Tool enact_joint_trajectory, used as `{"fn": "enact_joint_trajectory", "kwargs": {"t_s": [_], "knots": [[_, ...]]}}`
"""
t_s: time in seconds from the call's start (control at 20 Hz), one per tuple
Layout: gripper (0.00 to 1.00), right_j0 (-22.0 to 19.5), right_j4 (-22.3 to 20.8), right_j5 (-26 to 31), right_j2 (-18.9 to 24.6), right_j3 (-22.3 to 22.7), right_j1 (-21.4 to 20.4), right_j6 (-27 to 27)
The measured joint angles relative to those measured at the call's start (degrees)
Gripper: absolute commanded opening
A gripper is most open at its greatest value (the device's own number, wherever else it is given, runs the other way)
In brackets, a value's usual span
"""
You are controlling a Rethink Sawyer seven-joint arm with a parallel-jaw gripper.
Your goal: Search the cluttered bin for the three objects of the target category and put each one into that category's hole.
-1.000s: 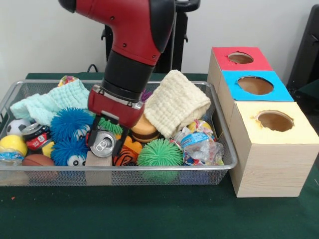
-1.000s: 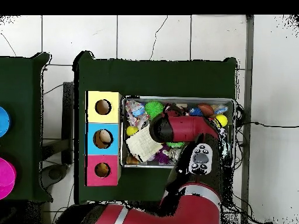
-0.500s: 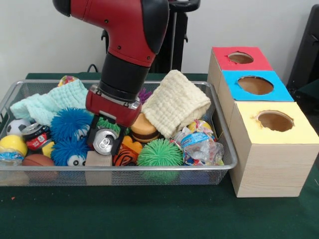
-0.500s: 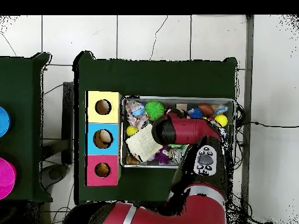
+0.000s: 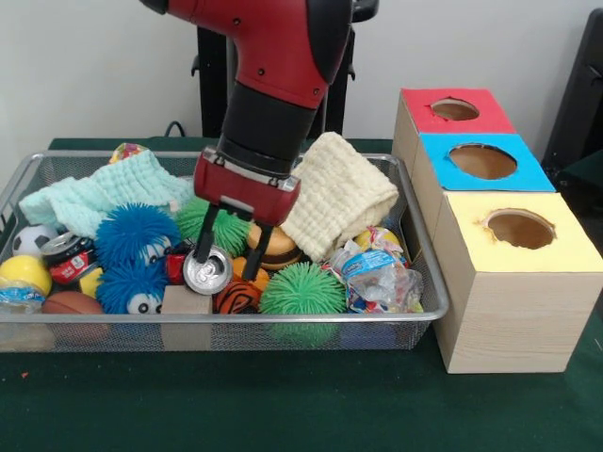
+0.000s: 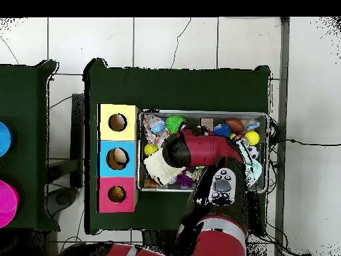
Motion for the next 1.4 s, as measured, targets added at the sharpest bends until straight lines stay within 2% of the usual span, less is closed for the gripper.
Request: {"fn": "enact_joint_trajectory", "kwargs": {"t_s": [0.4,1.05,1.4], "knots": [[1.0,0.7,0.0,0.0,0.0,0.3,-1.4,0.0],[1.0,-1.8,0.0,0.0,0.5,0.2,1.3,0.0],[1.0,-3.1,0.0,0.0,2.5,0.2,0.8,0.0]]}}
